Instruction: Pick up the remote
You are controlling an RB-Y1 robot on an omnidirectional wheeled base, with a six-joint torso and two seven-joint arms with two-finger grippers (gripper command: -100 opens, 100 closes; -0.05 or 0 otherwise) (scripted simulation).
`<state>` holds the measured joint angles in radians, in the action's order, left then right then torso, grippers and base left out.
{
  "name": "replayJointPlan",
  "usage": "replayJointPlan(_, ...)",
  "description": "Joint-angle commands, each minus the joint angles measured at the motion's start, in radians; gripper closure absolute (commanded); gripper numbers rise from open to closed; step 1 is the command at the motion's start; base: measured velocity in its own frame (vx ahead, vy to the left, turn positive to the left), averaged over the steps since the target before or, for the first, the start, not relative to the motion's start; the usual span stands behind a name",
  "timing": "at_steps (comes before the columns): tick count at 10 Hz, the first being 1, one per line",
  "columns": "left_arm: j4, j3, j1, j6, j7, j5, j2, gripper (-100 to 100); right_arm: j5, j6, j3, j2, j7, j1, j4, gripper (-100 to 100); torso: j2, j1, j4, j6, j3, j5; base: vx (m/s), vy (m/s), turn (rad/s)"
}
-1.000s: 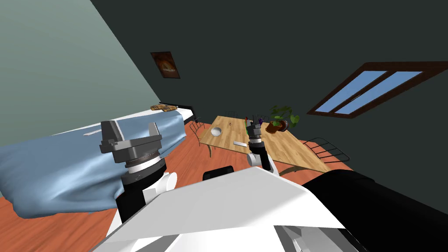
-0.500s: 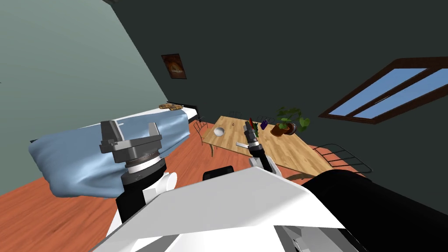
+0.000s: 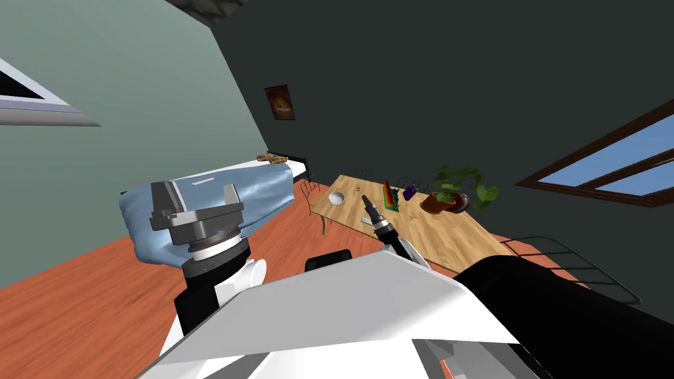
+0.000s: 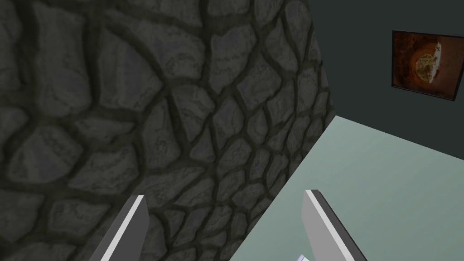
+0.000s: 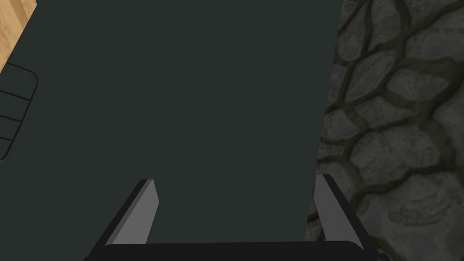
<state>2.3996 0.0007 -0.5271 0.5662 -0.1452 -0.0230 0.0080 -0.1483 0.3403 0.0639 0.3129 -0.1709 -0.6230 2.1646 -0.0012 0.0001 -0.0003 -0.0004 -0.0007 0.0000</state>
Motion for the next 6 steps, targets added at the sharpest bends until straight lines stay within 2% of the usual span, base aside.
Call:
replayJointPlan(1, 0.000, 0.000, 0.000, 0.000, 0.000, 0.000, 0.000, 0, -0.003, -0.012, -0.002, 0.038, -0.007, -0.014, -0.016, -100, 0.000, 0.000, 0.000, 0.000, 0.000, 0.000, 0.013, 0.001, 0.113)
replayJointPlan(2, 0.000, 0.000, 0.000, 0.000, 0.000, 0.000, 0.000, 0, -0.017, -0.028, 0.007, 0.073, -0.025, -0.039, -0.043, -100, 0.000, 0.000, 0.000, 0.001, 0.000, 0.000, 0.010, 0.005, 0.200)
replayJointPlan(3, 0.000, 0.000, 0.000, 0.000, 0.000, 0.000, 0.000, 0, -0.017, -0.028, 0.007, 0.077, -0.025, -0.039, -0.043, -100, 0.000, 0.000, 0.000, 0.000, 0.000, 0.000, 0.007, 0.001, 0.108)
replayJointPlan(4, 0.000, 0.000, 0.000, 0.000, 0.000, 0.000, 0.000, 0, -0.031, -0.044, 0.017, 0.117, -0.043, -0.065, -0.071, -100, 0.001, 0.000, 0.000, 0.001, 0.000, 0.000, 0.008, 0.007, 0.197)
replayJointPlan(5, 0.000, 0.000, 0.000, 0.000, 0.000, 0.000, 0.000, 0, -0.046, -0.061, 0.028, 0.141, -0.061, -0.092, -0.098, -100, 0.001, 0.000, 0.000, 0.000, 0.000, 0.000, 0.011, 0.009, 0.389)
replayJointPlan(6, 0.000, 0.000, 0.000, 0.000, 0.000, 0.000, 0.000, 0, -0.046, -0.061, 0.028, 0.157, -0.061, -0.092, -0.100, -100, 0.000, 0.000, 0.000, 0.000, 0.000, 0.000, 0.011, -0.001, 0.115)
